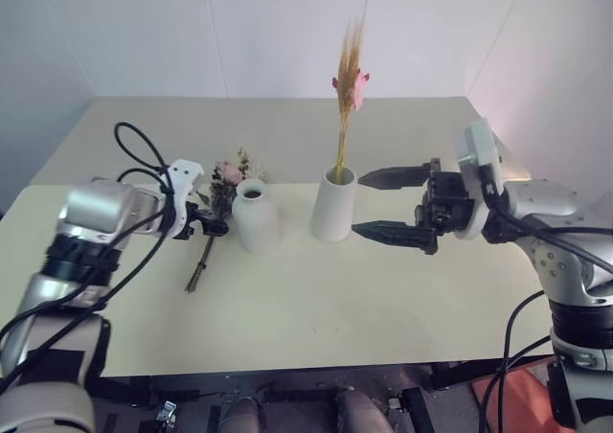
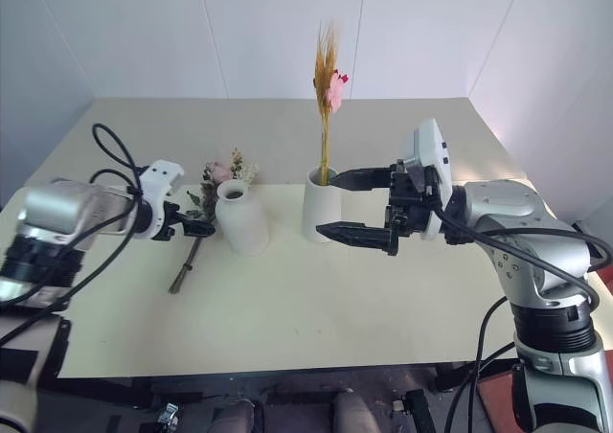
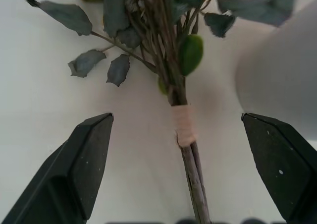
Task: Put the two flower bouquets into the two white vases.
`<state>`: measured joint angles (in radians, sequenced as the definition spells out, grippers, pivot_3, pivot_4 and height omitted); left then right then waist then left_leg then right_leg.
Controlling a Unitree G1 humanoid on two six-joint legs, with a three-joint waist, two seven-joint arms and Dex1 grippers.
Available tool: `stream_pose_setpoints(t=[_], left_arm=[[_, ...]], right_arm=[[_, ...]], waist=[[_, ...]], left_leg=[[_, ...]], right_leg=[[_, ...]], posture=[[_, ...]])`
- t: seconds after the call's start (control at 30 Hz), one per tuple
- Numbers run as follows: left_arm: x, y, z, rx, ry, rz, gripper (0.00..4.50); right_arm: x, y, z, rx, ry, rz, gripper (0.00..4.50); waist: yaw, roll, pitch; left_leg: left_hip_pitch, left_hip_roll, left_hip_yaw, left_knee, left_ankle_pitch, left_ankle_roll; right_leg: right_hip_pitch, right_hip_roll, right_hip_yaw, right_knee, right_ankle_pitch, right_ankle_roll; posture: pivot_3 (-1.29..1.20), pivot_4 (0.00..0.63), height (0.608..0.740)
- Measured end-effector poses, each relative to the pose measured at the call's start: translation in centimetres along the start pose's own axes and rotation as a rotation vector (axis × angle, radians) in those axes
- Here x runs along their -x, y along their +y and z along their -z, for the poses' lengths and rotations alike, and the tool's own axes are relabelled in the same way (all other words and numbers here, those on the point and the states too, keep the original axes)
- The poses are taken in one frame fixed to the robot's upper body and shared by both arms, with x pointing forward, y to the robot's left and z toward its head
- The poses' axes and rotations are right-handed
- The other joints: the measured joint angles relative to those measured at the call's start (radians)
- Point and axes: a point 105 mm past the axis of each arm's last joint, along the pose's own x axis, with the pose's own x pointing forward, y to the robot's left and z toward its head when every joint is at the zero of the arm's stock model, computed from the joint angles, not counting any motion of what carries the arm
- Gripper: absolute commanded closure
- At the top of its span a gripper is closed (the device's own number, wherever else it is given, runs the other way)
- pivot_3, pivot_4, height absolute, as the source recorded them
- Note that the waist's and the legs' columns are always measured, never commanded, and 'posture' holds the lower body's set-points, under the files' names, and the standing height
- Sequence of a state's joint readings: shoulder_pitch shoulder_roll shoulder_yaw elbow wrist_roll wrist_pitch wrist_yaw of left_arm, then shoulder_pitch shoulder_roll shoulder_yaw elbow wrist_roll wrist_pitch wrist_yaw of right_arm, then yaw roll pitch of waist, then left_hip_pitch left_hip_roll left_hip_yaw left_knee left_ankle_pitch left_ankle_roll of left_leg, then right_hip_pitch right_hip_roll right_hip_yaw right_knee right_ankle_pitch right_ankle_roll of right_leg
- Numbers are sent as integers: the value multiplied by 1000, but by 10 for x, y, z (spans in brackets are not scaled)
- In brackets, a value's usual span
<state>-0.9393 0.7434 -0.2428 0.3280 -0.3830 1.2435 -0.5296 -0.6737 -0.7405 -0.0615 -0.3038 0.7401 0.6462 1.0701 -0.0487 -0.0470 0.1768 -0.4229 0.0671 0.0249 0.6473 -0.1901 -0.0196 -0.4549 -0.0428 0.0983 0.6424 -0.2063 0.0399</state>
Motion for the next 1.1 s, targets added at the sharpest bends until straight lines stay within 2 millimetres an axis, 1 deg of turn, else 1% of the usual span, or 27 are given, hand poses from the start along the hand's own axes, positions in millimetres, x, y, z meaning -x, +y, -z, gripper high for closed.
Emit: stream_pose_setpoints(t=[0.03, 0.07, 0.17, 0.2, 0.23, 0.4, 0.43, 0.47, 0.53, 0.6, 0.67, 0.7, 0.73, 0.8, 0.87, 0.9, 0.97, 1.07, 1.1], left_arm=[[-8, 0, 3, -5, 17, -9, 393], [-11, 1, 5, -7, 21, -12, 584], [-16, 3, -2, -25, 5, -32, 1562], [-17, 3, -3, -30, 2, -35, 1942], [-19, 3, -2, -31, 2, -33, 2220], [-19, 9, -4, -22, -20, -47, 3813], [-18, 10, -5, -16, -28, -49, 4227], [-16, 12, -7, -7, -38, -48, 4387], [-12, 15, -10, 17, -69, -51, 4386], [-4, 22, -18, 62, -153, -64, 4386], [14, 31, -37, 119, -335, -71, 4386], [26, 35, -50, 146, -435, -69, 4386], [43, 39, -63, 170, -546, -67, 4386], [69, 45, -79, 193, -703, -56, 4386], [96, 46, -94, 218, -841, -21, 4386], [110, 44, -103, 234, -898, 15, 4386], [143, 32, -123, 220, -1025, 109, 4386], [174, 11, -140, 164, -1141, 232, 4386], [179, 4, -144, 147, -1163, 266, 4386]], right_arm=[[0, 1, -2, -2, -11, -3, 0], [0, 1, -3, -4, -15, -3, 0], [1, 1, -5, -1, -12, 12, 0], [2, 1, -5, 2, -11, 19, 0], [4, 0, -6, 5, -9, 30, 0], [7, 1, -2, -9, 11, 49, 0], [7, 1, -1, -14, 14, 50, 0], [7, 2, 0, -17, 15, 51, 0], [8, 2, 3, -27, 18, 53, 0], [8, 2, 6, -37, 22, 55, 0], [9, 2, 8, -46, 26, 57, 0], [10, 2, 9, -49, 27, 59, 0], [10, 1, 9, -51, 28, 60, 0], [11, 0, 10, -57, 29, 65, 0], [12, -3, 13, -67, 34, 77, 0], [13, -4, 14, -71, 36, 82, 0], [14, -5, 16, -74, 44, 89, 0], [14, -7, 18, -78, 53, 104, 0], [14, -8, 19, -84, 55, 110, 0]], waist=[[2, 0, 0], [4, 0, 0], [8, 0, 0], [9, 0, 0], [9, 0, 0], [8, 0, 0], [7, 0, 0], [6, 0, 0], [6, 0, 0], [5, 0, 0], [5, 0, 0], [7, 0, 0], [8, 0, 0], [7, 0, 0], [7, 0, 0], [8, 0, 0], [11, 0, 0], [12, 0, 0], [12, 0, 0]], left_leg=[[0, 0, 0, 0, 0, 0], [0, 0, 0, 0, 0, 0], [-1, 0, 0, 1, 0, 0], [-1, 0, 0, 1, 0, 0], [-1, 0, 0, 2, 0, 0], [-1, 0, -1, 2, 0, 0], [-1, 0, -1, 2, 0, 0], [-1, 0, -1, 2, 0, 0], [-1, 0, -1, 2, 0, 0], [-1, 0, -1, 2, 0, 0], [-1, 0, -1, 2, 0, 0], [-2, 0, -2, 3, 0, 0], [-2, 0, -2, 3, 0, 0], [-2, 0, -2, 3, 0, 0], [-2, 0, -2, 3, 0, 0], [-2, 0, -2, 4, 0, 0], [-2, 0, -3, 4, 0, 0], [-1, 0, -3, 5, 0, 0], [-1, 0, -3, 5, 0, 0]], right_leg=[[0, 0, 0, 0, 0, 0], [0, 0, 0, 0, 0, 0], [0, 0, 0, 0, 0, 0], [0, 0, 0, 0, 0, 0], [0, 0, 0, 0, 0, 0], [0, 0, 0, 1, 0, 0], [0, 0, 0, 1, 0, 0], [0, 0, 0, 1, 0, 0], [0, 0, 0, 1, 0, 0], [0, 0, 0, 1, 0, 0], [0, 0, -1, 1, 0, 0], [0, 0, -1, 1, 0, 0], [0, 0, -1, 1, 0, 0], [0, -1, -1, 1, 0, 0], [1, -1, -1, 2, 0, 0], [1, -1, -2, 2, 0, 0], [1, -1, -2, 2, 0, 0], [3, -1, -2, 1, 0, 1], [3, -1, -2, 1, 0, 1]], posture=[[0, 150, 740], [0, 150, 740], [0, 150, 740], [0, 150, 740], [0, 150, 740], [0, 150, 740], [0, 150, 740], [0, 150, 740], [0, 150, 740], [0, 150, 740], [0, 150, 740], [0, 150, 740], [0, 150, 740], [0, 150, 740], [0, 150, 740], [0, 150, 740], [0, 150, 740], [0, 150, 740], [0, 150, 740]])
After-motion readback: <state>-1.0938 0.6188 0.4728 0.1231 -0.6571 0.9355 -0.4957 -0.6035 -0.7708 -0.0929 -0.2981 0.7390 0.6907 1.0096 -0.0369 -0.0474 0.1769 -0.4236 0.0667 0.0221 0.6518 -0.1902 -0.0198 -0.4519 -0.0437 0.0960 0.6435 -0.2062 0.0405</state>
